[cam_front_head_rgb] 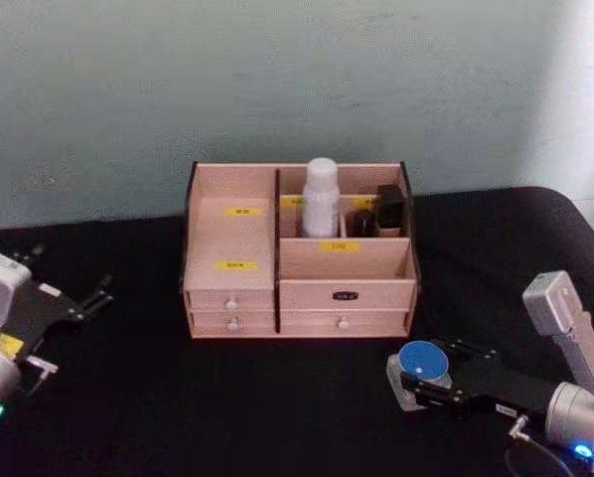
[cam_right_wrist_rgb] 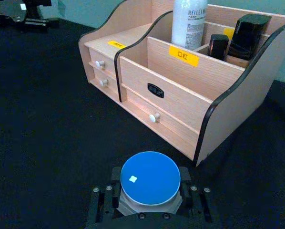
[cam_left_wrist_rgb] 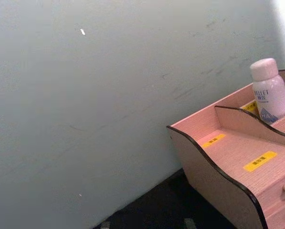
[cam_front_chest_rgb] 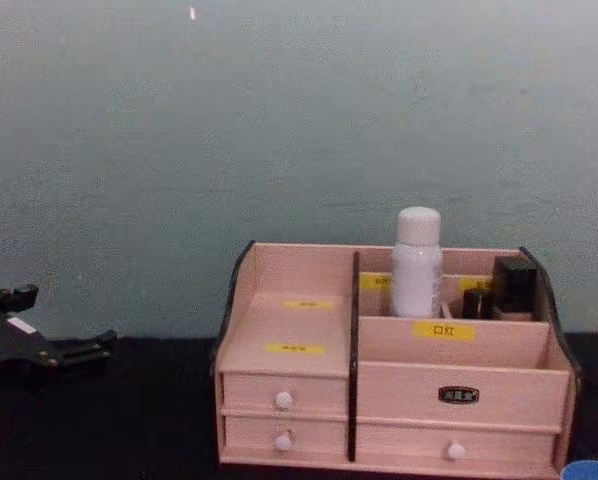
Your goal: Pick up the facial cleanser and watermelon frost from the table and place them into the tiered storage box.
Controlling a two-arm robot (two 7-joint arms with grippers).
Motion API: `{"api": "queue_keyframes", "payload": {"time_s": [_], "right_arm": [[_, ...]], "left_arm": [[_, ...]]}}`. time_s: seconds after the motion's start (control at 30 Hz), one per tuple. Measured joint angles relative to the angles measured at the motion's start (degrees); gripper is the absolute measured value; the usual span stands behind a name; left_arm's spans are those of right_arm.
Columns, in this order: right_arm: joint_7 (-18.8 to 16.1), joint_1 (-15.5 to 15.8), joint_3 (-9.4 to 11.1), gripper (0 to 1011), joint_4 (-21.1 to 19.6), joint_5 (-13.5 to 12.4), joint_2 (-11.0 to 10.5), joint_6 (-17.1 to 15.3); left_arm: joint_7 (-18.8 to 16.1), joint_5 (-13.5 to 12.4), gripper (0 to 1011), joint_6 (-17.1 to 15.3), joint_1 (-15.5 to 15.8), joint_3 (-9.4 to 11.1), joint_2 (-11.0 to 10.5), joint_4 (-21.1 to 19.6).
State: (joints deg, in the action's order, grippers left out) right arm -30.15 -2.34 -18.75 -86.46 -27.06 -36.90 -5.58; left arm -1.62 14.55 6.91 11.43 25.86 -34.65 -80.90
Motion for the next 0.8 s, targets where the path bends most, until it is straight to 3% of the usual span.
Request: {"api": "queue_keyframes", "payload": {"time_s": [0.57, 0.8], "right_arm": [[0.0, 0.0, 0.0, 712, 0.0, 0.0, 0.0, 0.0], [-1.8, -0.1, -0.5, 712, -0.1, 0.2, -0.5, 2.0]], "left_arm": [[0.0, 0.0, 1001, 0.0, 0.0, 0.0, 0.0, 0.0], [0.0, 0.0, 1001, 0.0, 0.0, 0.0, 0.0, 0.0]]}}
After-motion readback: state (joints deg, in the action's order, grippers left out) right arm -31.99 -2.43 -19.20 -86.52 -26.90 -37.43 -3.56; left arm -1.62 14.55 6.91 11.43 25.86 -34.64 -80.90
